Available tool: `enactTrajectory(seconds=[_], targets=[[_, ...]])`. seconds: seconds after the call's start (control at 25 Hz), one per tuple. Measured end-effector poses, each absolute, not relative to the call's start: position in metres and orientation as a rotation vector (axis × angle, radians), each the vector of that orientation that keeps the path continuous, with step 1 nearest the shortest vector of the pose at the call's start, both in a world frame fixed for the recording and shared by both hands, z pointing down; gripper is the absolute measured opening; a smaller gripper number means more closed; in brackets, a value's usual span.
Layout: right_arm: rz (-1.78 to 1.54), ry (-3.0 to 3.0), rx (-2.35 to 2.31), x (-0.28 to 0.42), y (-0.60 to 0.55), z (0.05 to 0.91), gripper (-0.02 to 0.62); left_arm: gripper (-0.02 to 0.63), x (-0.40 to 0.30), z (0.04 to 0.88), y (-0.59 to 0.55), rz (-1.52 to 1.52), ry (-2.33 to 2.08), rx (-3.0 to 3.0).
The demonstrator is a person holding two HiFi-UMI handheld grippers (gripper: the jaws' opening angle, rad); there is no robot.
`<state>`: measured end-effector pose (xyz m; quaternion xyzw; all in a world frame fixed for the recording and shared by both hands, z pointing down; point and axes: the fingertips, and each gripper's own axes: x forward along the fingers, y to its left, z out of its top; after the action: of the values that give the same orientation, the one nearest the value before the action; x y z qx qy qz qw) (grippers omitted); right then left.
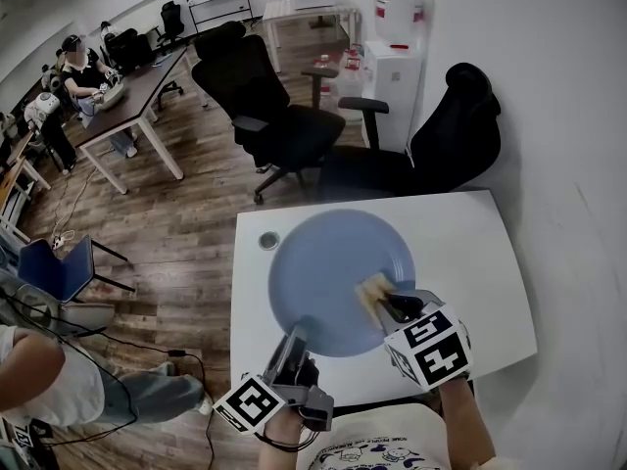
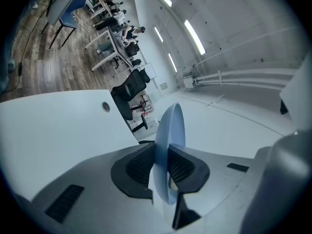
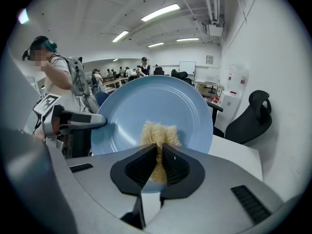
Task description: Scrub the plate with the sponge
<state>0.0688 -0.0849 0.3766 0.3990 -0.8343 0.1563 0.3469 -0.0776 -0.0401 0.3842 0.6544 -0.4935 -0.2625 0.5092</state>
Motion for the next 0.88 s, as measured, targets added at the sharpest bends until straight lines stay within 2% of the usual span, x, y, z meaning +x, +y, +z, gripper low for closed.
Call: enactTrajectory(seconds=[0.88], targets=[[0.390,-2.143,1.201,0.100,-0.102,0.359,0.044,0.063,-0.058,0.384,-0.029,-0.596,-1.149,1.615]])
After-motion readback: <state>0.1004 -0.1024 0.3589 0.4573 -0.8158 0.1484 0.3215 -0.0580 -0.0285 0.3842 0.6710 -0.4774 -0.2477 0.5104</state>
